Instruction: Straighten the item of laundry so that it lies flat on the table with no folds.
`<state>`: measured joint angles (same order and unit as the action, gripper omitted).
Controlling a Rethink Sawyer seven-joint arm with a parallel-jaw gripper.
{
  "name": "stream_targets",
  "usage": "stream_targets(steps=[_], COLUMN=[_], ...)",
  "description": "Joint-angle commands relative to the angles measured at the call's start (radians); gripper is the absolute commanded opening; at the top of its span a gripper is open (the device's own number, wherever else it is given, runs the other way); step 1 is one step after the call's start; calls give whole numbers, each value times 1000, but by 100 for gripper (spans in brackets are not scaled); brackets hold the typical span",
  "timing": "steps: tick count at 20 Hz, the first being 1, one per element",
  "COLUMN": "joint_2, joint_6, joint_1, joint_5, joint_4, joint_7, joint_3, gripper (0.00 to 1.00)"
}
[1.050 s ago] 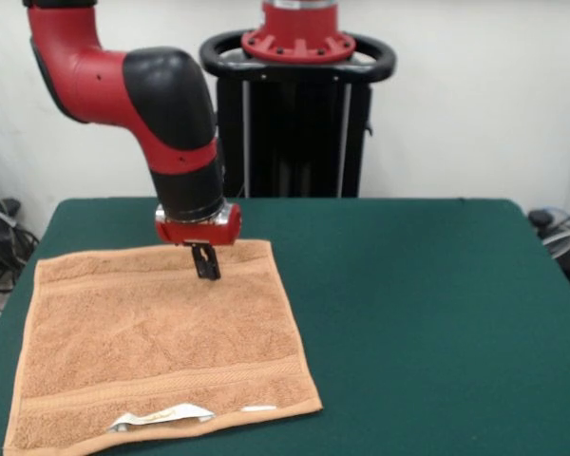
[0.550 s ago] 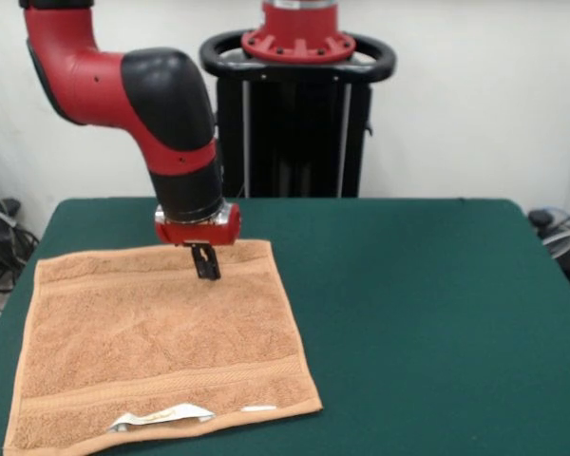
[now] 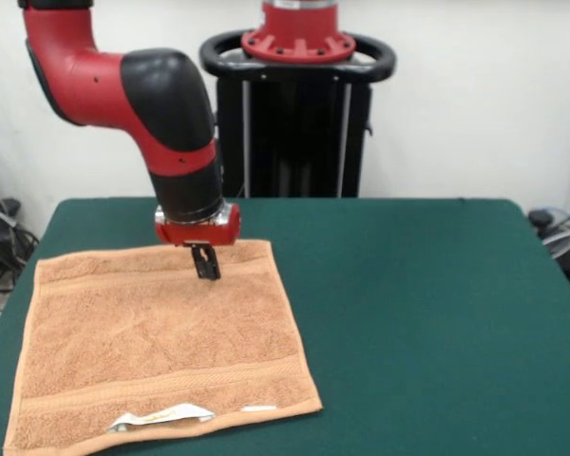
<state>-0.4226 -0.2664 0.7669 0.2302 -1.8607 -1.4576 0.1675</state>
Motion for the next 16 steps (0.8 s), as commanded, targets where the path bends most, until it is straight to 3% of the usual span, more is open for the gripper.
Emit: stream_targets(steps=[1,16], joint_2=[127,130], joint_6=[105,40], joint_1=[-45,-29], joint_5=[54,69], joint_4=[148,210], joint_7=[-80,-34], joint_3=[47,53], gripper=[0,0])
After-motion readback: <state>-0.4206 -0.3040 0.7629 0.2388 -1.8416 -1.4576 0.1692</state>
